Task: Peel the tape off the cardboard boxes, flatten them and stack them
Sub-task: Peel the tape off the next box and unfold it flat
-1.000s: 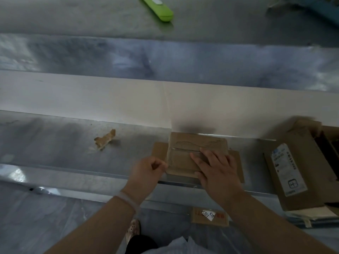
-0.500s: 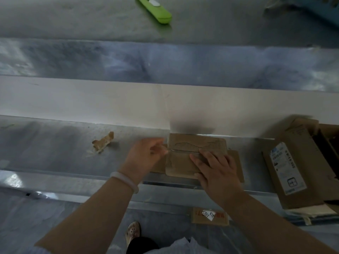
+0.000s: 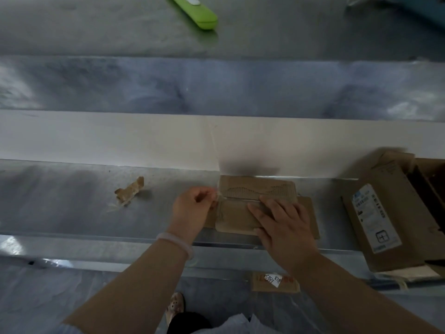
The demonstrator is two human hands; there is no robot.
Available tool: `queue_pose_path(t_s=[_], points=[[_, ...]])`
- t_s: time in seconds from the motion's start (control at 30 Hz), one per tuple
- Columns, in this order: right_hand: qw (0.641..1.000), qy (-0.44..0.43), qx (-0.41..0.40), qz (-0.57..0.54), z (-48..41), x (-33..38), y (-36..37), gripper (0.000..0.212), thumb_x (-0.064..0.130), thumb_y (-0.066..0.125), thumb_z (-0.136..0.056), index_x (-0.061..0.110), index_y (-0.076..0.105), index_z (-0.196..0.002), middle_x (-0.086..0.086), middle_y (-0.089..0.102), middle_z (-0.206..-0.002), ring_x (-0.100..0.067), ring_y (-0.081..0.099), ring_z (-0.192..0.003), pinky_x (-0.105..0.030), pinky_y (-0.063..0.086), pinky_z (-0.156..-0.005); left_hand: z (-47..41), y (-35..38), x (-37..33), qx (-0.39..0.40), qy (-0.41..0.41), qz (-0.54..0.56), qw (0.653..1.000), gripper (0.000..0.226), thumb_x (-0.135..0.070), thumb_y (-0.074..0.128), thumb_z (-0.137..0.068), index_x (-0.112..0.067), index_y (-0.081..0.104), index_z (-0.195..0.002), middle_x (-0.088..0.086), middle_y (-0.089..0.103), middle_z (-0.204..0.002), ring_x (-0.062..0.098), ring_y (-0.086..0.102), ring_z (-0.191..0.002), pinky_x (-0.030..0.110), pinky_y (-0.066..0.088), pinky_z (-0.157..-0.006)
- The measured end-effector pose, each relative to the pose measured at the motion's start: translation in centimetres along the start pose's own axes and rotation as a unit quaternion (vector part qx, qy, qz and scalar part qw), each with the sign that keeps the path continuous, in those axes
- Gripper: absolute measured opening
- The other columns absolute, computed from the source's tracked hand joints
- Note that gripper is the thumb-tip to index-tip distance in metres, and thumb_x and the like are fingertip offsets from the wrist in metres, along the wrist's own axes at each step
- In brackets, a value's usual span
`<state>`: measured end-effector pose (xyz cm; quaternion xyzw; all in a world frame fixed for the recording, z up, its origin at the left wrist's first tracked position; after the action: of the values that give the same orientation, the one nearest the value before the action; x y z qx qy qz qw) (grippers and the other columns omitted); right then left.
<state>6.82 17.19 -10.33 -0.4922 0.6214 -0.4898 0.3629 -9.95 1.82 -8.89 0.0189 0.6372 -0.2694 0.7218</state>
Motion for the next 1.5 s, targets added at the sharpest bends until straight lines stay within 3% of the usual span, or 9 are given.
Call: queue_pose_path(t_s=[0.2,0.37,0.47,0.63,0.77,0.93,1.1,1.4,1.5], points=[[1.0,0.001,0.004,-0.003,0.0,-0.1,0.1,0.049,0.049,0.047,-0.087,0.035,0.054,-0.133,0.001,0.054,-0.134,-0.024,0.049,-0.116,-0.05,0.035,-0.1,0.0,-1.6,0.4,0.121,-0.001,0.008,0.993,0.027,-0.013,0.058,-0.091,-0.032,0.076,-0.084,-0.003,0.074,-0.093,0.017,0.067,-0.097,0.035,0.051,-0.094],[1.0,0.003,0.001,-0.018,-0.1,-0.1,-0.1,0.05,0.049,0.049,-0.085,0.036,0.055,-0.133,0.002,0.054,-0.134,-0.024,0.051,-0.116,-0.049,0.036,-0.099,-0.6,-1.6,-0.1,0.151,0.16,-0.25,0.943,0.027,-0.022,0.071,-0.083,-0.025,0.07,-0.11,-0.015,0.067,-0.095,-0.002,0.061,-0.085,0.015,0.047,-0.084],[0.999,-0.004,-0.011,-0.036,0.1,-0.2,-0.2,0.048,0.048,0.051,-0.085,0.036,0.057,-0.131,0.003,0.055,-0.133,-0.024,0.052,-0.116,-0.049,0.037,-0.099,-0.4,-1.4,-1.0,0.136,0.223,-0.33,0.907,0.02,-0.025,0.068,-0.084,-0.025,0.073,-0.104,-0.016,0.059,-0.082,-0.004,0.052,-0.07,0.002,0.035,-0.067],[0.998,-0.025,-0.022,-0.053,0.6,-0.5,-0.1,0.048,0.047,0.053,-0.085,0.036,0.057,-0.131,0.003,0.056,-0.134,-0.024,0.053,-0.117,-0.049,0.035,-0.102,-0.1,-1.2,-0.9,0.101,0.271,-0.324,0.901,0.005,-0.016,0.064,-0.085,-0.02,0.066,-0.084,-0.013,0.053,-0.08,-0.001,0.047,-0.07,0.016,0.04,-0.068],[0.998,-0.029,-0.019,-0.059,0.7,-0.5,-0.3,0.047,0.047,0.053,-0.086,0.036,0.057,-0.132,0.004,0.055,-0.135,-0.022,0.051,-0.118,-0.048,0.035,-0.101,0.9,0.2,0.5,0.066,0.21,-0.264,0.939,0.013,-0.008,0.053,-0.09,-0.017,0.05,-0.081,-0.003,0.051,-0.083,0.01,0.048,-0.073,0.027,0.043,-0.067],[0.998,-0.03,-0.015,-0.055,0.7,-0.5,-0.3,0.047,0.048,0.051,-0.087,0.037,0.057,-0.132,0.005,0.055,-0.135,-0.021,0.05,-0.117,-0.048,0.035,-0.101,0.8,0.7,1.0,0.027,0.151,-0.227,0.962,0.014,-0.011,0.051,-0.092,-0.017,0.051,-0.079,-0.002,0.053,-0.078,0.012,0.051,-0.07,0.031,0.047,-0.063],[0.998,-0.034,-0.009,-0.053,0.8,-0.5,-0.3,0.046,0.048,0.05,-0.088,0.037,0.057,-0.132,0.004,0.055,-0.135,-0.022,0.051,-0.118,-0.048,0.035,-0.101,0.2,0.6,0.1,0.008,0.18,-0.248,0.952,0.015,-0.014,0.052,-0.092,-0.021,0.05,-0.08,-0.01,0.052,-0.072,0.005,0.049,-0.065,0.024,0.039,-0.056],[0.997,-0.026,-0.009,-0.07,1.0,-0.8,-0.3,0.047,0.049,0.051,-0.087,0.036,0.056,-0.133,0.005,0.054,-0.136,-0.022,0.053,-0.117,-0.05,0.039,-0.098,-0.2,-0.5,-0.4,0.026,0.338,-0.254,0.906,0.023,-0.035,0.044,-0.088,-0.02,0.061,-0.087,-0.015,0.056,-0.084,0.003,0.051,-0.071,0.021,0.043,-0.061],[0.997,-0.034,-0.008,-0.069,1.0,-0.7,-0.4,0.047,0.047,0.054,-0.086,0.037,0.056,-0.132,0.006,0.055,-0.135,-0.021,0.053,-0.117,-0.049,0.038,-0.099,-1.1,-1.0,-0.7,0.079,0.297,-0.234,0.922,0.014,-0.029,0.054,-0.088,-0.024,0.066,-0.09,-0.016,0.062,-0.087,0.0,0.057,-0.079,0.019,0.047,-0.072]])
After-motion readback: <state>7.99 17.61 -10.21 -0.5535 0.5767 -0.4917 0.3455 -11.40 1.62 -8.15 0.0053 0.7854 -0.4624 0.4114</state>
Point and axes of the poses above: each hand's wrist, its own z-axis away from the middle knuckle, its own y-axis out of the palm, x = y × z, the point moved 2 cm from there along -z, towards the middle knuckle
